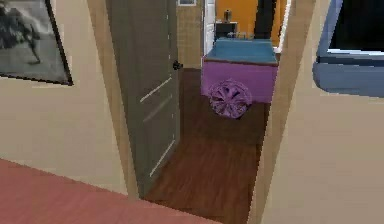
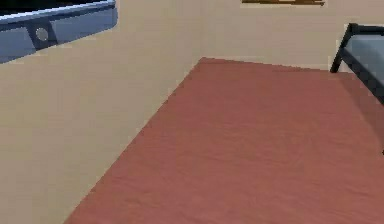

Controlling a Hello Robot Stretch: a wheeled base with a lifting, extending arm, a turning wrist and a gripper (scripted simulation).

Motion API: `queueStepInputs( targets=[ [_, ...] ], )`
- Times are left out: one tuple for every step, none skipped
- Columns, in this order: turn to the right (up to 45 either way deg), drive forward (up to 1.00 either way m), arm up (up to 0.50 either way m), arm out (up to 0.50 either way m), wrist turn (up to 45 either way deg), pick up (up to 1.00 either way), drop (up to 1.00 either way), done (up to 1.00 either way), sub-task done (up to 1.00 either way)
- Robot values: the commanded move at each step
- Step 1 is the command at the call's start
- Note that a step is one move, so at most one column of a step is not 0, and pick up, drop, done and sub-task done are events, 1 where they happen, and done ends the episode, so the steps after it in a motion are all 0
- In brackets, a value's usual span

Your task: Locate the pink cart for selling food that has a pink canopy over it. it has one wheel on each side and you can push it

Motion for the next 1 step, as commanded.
queueStepInputs(
  targets=[
    [0.0, 0.85, 0.0, 0.0, 0.0, 0.0, 0.0, 0.0, 0.0]
  ],
)
